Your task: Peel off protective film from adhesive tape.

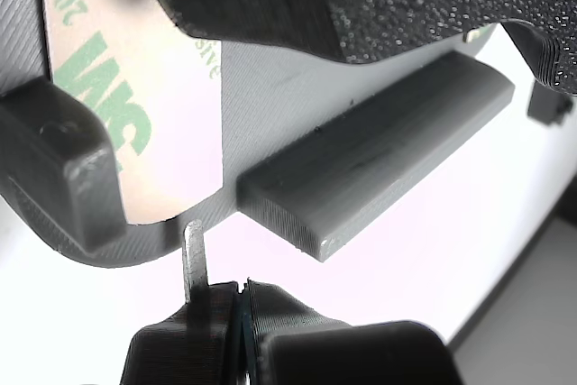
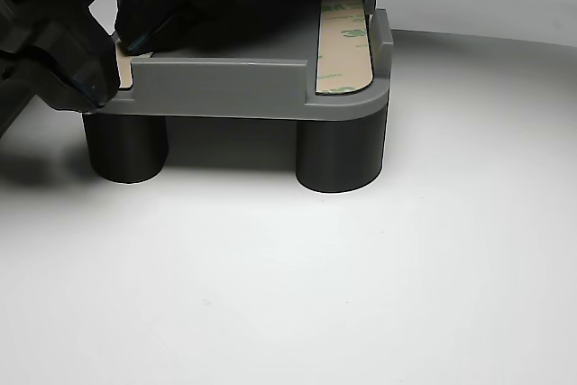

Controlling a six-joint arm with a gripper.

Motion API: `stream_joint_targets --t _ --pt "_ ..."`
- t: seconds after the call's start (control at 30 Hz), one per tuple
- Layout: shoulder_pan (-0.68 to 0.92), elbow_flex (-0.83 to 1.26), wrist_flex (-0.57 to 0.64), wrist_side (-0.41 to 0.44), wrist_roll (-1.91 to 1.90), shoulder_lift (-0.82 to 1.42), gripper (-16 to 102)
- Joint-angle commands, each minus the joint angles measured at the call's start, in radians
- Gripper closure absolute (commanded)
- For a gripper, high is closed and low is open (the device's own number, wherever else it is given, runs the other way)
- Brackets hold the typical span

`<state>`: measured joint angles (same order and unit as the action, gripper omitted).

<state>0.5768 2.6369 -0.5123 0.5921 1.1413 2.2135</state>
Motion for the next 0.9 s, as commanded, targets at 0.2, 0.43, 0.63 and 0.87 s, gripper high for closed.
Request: stream_joint_targets --t 0.2,0.43,0.63,0.87 --pt "-0.006 -0.028 0.0 0.006 -0.008 0.006 96" --pt "-0.006 -0.034 -0.002 0.008 -0.008 -0.002 96" --pt "-0.006 -0.035 -0.002 0.008 -0.008 -0.002 96" --pt "-0.005 -0.037 0.0 0.008 -0.008 -0.003 96"
